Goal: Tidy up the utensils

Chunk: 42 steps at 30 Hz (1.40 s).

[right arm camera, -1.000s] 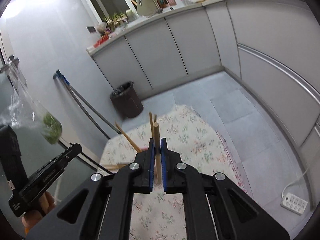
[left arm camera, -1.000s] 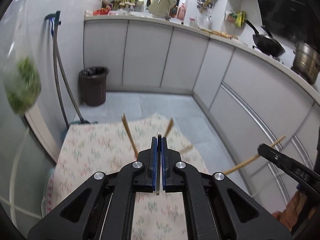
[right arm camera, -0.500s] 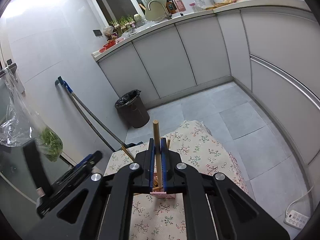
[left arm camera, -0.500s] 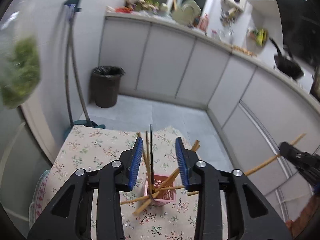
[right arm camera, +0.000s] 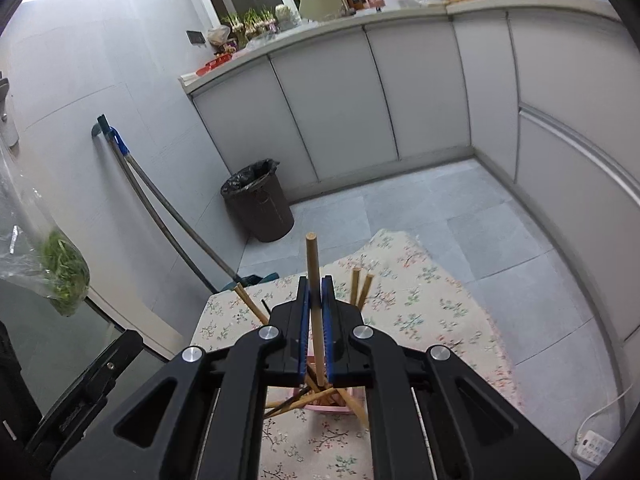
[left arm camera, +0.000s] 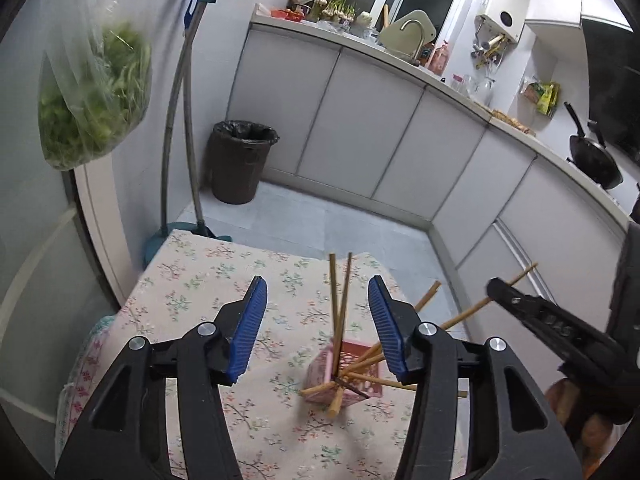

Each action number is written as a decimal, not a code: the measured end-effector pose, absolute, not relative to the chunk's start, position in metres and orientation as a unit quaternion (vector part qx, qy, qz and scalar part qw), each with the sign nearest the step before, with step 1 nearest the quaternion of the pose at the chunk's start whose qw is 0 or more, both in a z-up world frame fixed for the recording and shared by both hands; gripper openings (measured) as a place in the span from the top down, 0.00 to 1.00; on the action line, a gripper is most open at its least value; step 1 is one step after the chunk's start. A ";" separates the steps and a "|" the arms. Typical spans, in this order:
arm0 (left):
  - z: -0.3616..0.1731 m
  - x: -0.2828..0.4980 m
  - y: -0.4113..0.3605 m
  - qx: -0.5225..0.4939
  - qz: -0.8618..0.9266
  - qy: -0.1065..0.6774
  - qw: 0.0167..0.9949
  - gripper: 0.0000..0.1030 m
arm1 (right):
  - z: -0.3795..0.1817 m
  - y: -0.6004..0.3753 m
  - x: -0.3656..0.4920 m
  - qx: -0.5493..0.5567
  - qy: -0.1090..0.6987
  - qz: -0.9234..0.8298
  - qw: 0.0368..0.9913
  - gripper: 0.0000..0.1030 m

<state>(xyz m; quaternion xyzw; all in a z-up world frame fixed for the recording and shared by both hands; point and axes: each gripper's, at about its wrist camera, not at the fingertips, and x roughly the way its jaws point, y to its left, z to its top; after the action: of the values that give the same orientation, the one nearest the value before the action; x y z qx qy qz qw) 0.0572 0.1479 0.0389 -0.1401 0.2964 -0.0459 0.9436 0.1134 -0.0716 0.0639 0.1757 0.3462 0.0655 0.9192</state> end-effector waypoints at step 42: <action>0.065 -0.013 0.153 -0.145 -0.011 0.200 0.969 0.07 | -0.227 -0.246 0.153 0.691 0.482 -0.019 0.538 0.32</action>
<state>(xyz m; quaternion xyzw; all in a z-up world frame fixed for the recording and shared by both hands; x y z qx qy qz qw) -0.0132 0.1533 0.0652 -0.1451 0.1996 -0.0106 0.9690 0.1533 -0.2457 -0.2266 0.6911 0.4823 -0.0195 0.5379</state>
